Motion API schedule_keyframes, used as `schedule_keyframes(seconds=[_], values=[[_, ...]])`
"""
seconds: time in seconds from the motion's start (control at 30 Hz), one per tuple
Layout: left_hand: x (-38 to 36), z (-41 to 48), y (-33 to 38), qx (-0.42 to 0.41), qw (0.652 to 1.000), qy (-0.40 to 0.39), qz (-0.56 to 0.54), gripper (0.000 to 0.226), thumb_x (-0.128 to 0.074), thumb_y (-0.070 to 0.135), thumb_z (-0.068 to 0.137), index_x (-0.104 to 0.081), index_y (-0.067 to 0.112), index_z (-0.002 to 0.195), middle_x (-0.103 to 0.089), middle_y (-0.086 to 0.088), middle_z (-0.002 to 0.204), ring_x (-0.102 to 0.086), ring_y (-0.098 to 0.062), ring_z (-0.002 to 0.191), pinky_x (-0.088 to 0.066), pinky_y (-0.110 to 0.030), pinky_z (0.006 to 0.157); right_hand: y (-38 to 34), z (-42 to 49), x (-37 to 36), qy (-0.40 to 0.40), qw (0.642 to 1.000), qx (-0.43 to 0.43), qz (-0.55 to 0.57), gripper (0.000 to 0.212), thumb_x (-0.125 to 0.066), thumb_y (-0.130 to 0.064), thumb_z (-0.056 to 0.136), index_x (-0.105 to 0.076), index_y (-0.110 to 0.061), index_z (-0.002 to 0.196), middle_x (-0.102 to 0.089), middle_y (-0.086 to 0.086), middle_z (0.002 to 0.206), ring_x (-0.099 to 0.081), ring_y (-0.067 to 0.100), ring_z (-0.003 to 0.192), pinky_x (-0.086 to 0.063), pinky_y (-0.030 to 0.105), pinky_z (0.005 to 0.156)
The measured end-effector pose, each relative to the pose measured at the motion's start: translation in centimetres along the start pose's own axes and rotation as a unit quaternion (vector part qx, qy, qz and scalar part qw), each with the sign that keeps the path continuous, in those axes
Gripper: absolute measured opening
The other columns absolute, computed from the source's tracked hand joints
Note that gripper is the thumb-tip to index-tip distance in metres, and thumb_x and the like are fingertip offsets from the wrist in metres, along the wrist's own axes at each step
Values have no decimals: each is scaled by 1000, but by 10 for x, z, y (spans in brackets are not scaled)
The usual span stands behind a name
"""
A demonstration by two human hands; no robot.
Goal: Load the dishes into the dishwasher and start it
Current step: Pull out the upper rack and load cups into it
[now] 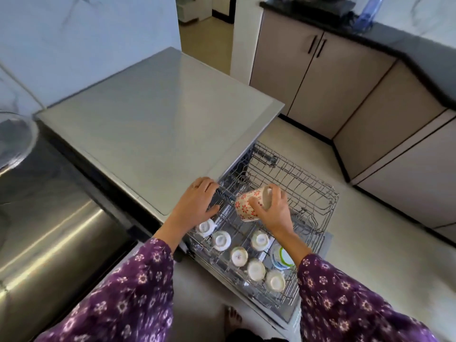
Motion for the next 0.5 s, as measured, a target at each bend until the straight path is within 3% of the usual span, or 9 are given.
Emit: schedule_keyframes(seconds=[0.13, 0.5], values=[[-15, 10, -13, -27, 999, -19, 11, 50, -61, 34, 82, -54, 8, 124, -48, -8, 126, -44, -26, 121, -41, -39, 104, 31, 17, -43, -86, 988, 2, -128, 72, -59, -65, 76, -32, -28, 131, -38, 5, 124, -45, 22, 107, -54, 39, 78], [-22, 12, -23, -6, 999, 5, -49, 39, -58, 30, 84, -54, 10, 118, -45, -5, 127, -45, -21, 120, -41, -33, 103, 77, 27, -131, -212, 942, 30, -259, 87, -71, -46, 74, -20, -30, 143, -29, 12, 135, -34, 32, 122, -51, 46, 87]])
Point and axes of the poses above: each hand's wrist, its own z-axis towards the middle knuckle, its own x-axis out of the back of the hand, y = z × x, the point moved 5 cm from there along z, towards the middle knuckle
